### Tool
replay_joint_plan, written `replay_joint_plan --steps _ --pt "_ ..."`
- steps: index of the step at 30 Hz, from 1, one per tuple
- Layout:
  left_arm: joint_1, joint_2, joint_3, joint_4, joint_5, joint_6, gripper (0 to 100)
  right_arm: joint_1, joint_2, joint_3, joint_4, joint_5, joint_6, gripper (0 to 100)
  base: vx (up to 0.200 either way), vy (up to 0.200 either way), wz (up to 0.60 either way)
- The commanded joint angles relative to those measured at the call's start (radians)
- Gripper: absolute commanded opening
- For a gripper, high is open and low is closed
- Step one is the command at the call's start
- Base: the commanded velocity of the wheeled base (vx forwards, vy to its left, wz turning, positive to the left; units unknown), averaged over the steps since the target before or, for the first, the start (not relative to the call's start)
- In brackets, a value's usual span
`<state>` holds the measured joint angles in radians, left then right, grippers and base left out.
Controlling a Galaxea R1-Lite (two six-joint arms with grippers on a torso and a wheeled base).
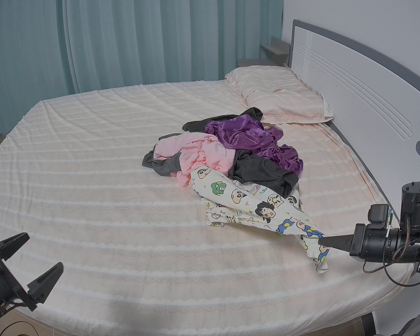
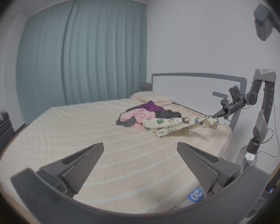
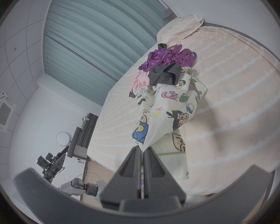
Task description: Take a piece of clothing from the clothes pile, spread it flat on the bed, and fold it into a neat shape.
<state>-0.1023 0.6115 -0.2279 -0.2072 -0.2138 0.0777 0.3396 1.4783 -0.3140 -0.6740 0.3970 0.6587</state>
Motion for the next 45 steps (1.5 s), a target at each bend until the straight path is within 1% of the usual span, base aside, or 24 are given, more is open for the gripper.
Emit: replay_joint_plan --steps 1,3,4,7,8,10,12,13,15,16,21,25,26,30,32,36,40,45 --pt "-0.250 0.797 -0.042 -0.359 -0.047 -0.033 100 -0.030 -0.036 0.030 -0.001 0.016 -0.014 0 0.000 0.000 0.00" --pt "-0.303 0.901 -0.044 -0.451 -0.002 -0.078 100 -0.031 -0.027 0.030 -0.002 0.016 -0.018 0 0.000 0.000 0.00" --pt "-0.341 0.970 -0.045 -0.505 0.030 -0.102 100 -0.034 -0.024 0.029 -0.002 0.016 -0.018 0 0.000 0.000 0.00" --pt "-0.408 1.134 -0.064 -0.624 0.065 -0.154 100 -0.036 -0.023 0.029 -0.002 0.016 -0.018 0 0.000 0.000 0.00" --pt "-0.410 1.142 -0.064 -0.630 0.065 -0.156 100 -0.036 -0.023 0.027 -0.002 0.016 -0.018 0 0.000 0.000 0.00" --pt "-0.430 1.271 -0.108 -0.733 0.070 -0.191 100 -0.036 -0.023 0.027 -0.002 0.020 -0.019 0 0.000 0.000 0.00" --pt "-0.431 1.277 -0.111 -0.736 0.070 -0.193 100 -0.036 -0.024 0.026 -0.002 0.020 -0.018 0 0.000 0.000 0.00" --pt "-0.438 1.381 -0.189 -0.776 0.100 -0.222 100 -0.036 -0.024 0.023 -0.002 0.020 -0.018 0 0.000 0.000 0.00" --pt "-0.439 1.407 -0.215 -0.778 0.108 -0.228 100 -0.036 -0.024 0.021 -0.002 0.020 -0.019 0 0.000 0.000 0.00" --pt "-0.453 1.455 -0.269 -0.776 0.111 -0.251 100 -0.036 -0.024 0.020 -0.002 0.020 -0.018 0 0.000 0.000 0.00" --pt "-0.488 1.562 -0.407 -0.776 0.119 -0.342 100 -0.036 -0.029 0.018 -0.004 0.022 -0.018 0 0.000 0.000 0.00" --pt "-0.511 1.654 -0.522 -0.775 0.125 -0.384 100 -0.036 -0.027 0.007 -0.004 0.022 -0.018 0 0.000 0.000 0.00" --pt "-0.513 1.677 -0.551 -0.775 0.136 -0.384 100 -0.036 -0.026 0.006 -0.004 0.022 -0.018 0 0.000 0.000 0.00" --pt "-0.516 1.769 -0.682 -0.776 0.218 -0.386 100 -0.036 -0.033 0.001 -0.004 0.022 -0.018 0 0.000 0.000 0.00" --pt "-0.516 1.798 -0.726 -0.776 0.235 -0.388 100 -0.036 -0.033 0.000 -0.002 0.022 -0.016 0 0.000 0.000 0.00" --pt "-0.514 1.834 -0.769 -0.776 0.237 -0.388 100 -0.037 -0.027 -0.002 -0.004 0.022 -0.016 0 0.000 0.000 0.00" --pt "-0.514 1.883 -0.844 -0.778 0.240 -0.388 100 -0.037 -0.032 -0.010 -0.002 0.022 -0.016 0 0.000 0.000 0.00" --pt "-0.513 1.904 -0.890 -0.776 0.245 -0.388 100 -0.037 -0.030 -0.022 -0.002 0.022 -0.016 0 0.000 0.000 0.00"
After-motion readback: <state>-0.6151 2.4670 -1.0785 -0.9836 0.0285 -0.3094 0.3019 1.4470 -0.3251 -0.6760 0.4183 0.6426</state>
